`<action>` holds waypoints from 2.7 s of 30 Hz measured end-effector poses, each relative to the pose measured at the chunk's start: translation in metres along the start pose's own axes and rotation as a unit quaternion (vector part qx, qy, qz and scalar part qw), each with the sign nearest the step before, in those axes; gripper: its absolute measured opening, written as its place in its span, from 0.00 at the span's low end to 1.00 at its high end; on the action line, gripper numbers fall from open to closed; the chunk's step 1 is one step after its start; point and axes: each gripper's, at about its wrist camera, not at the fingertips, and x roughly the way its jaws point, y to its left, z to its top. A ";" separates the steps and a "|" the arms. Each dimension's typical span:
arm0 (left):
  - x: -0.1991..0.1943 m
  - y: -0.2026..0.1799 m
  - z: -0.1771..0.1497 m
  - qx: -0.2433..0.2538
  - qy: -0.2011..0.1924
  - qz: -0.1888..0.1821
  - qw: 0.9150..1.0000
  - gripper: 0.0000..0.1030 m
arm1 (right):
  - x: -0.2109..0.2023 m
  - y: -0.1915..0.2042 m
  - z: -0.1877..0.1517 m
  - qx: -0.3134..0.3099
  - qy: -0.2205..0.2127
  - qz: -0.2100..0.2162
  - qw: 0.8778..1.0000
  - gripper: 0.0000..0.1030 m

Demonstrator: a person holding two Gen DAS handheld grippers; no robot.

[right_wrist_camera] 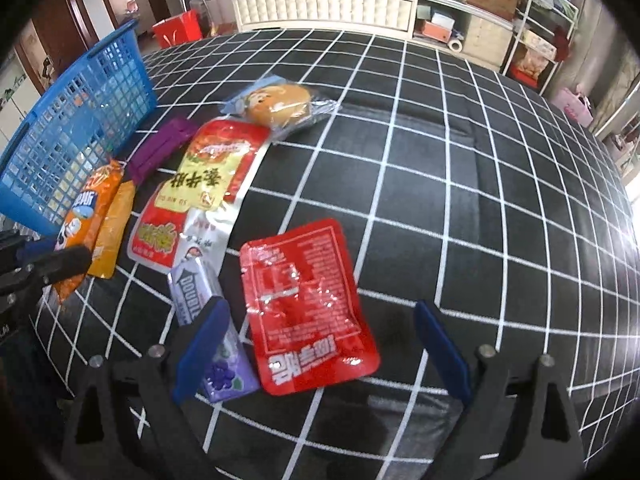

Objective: Organize snacks
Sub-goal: 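Close the left tool on the sausage stick while the right tool grasps the red packet, then carry the sausage stick and red packet over the blue basket and lower them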

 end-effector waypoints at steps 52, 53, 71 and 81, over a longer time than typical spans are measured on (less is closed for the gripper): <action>-0.084 0.015 -0.010 -0.005 -0.083 -0.022 0.996 0.13 | -0.109 0.041 0.014 -0.029 -0.103 0.016 0.994 0.01; -0.091 0.017 -0.011 -0.006 -0.089 -0.022 0.996 0.13 | -0.121 0.047 0.015 -0.031 -0.114 0.019 0.993 0.01; -0.195 0.119 -0.010 -0.021 -0.162 0.008 0.987 0.13 | -0.182 0.171 0.070 -0.057 -0.207 0.076 0.974 0.01; -0.190 0.158 -0.006 -0.011 -0.149 0.021 0.989 0.13 | -0.158 0.215 0.092 -0.062 -0.193 0.095 0.975 0.01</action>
